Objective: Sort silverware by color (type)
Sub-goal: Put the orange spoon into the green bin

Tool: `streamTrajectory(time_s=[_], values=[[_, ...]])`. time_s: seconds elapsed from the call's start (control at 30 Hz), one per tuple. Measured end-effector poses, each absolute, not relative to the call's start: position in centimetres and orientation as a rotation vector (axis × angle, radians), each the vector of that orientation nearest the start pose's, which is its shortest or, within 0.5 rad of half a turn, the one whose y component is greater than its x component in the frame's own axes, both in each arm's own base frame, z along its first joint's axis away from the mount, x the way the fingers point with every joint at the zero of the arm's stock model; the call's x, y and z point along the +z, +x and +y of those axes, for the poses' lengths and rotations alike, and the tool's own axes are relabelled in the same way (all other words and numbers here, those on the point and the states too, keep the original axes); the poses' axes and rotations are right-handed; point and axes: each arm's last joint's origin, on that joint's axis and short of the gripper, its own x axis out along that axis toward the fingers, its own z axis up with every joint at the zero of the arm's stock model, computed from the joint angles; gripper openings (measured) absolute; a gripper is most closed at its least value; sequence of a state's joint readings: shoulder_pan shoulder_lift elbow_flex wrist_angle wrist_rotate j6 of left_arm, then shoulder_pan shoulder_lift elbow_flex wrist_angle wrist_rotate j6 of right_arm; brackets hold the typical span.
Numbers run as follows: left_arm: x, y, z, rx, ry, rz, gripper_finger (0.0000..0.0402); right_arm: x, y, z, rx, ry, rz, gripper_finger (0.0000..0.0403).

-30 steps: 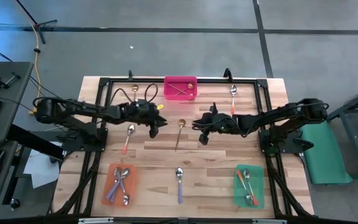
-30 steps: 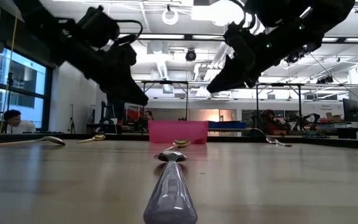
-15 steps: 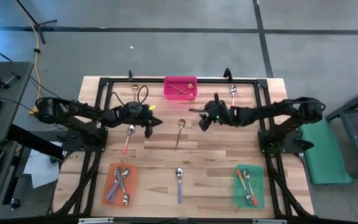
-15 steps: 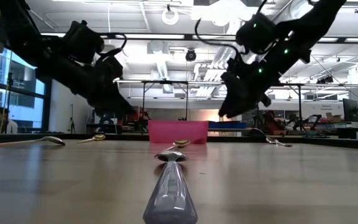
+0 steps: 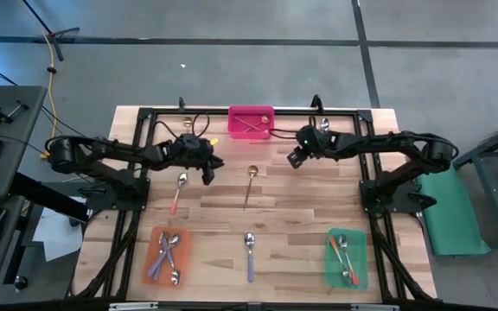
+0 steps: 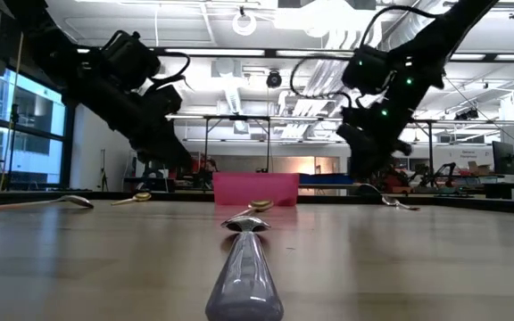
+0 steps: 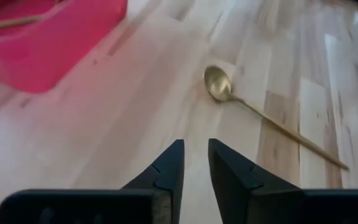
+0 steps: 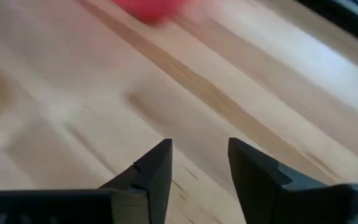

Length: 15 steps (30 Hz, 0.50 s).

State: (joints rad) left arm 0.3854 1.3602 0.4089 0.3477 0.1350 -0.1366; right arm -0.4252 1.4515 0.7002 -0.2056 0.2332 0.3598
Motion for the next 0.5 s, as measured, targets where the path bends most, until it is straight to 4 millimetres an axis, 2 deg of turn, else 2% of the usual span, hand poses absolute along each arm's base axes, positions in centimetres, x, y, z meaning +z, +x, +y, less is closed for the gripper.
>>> streamTrajectory(time_s=[0.13, 0.23, 0.37, 0.5], values=[[14.3, 21.9, 8.9, 0.314, -0.307, 0.568, 0.0069, 15.7, 22.3, -12.2, -0.939, 0.486, 0.927, 0.0134], [14.0, 21.5, 9.1, 0.335, -0.322, 0.611, 0.0069, 15.0, 21.6, -12.6, -0.971, 0.497, 0.94, 0.0137], [13.9, 20.9, 9.0, 0.343, -0.342, 0.665, 0.0069, 15.0, 21.8, -13.1, -0.941, 0.42, 0.884, 0.0143], [15.4, 20.6, 8.3, 0.319, -0.326, 0.734, 0.0069, 15.1, 22.9, -13.3, -0.723, 0.361, 0.713, 0.0135]])
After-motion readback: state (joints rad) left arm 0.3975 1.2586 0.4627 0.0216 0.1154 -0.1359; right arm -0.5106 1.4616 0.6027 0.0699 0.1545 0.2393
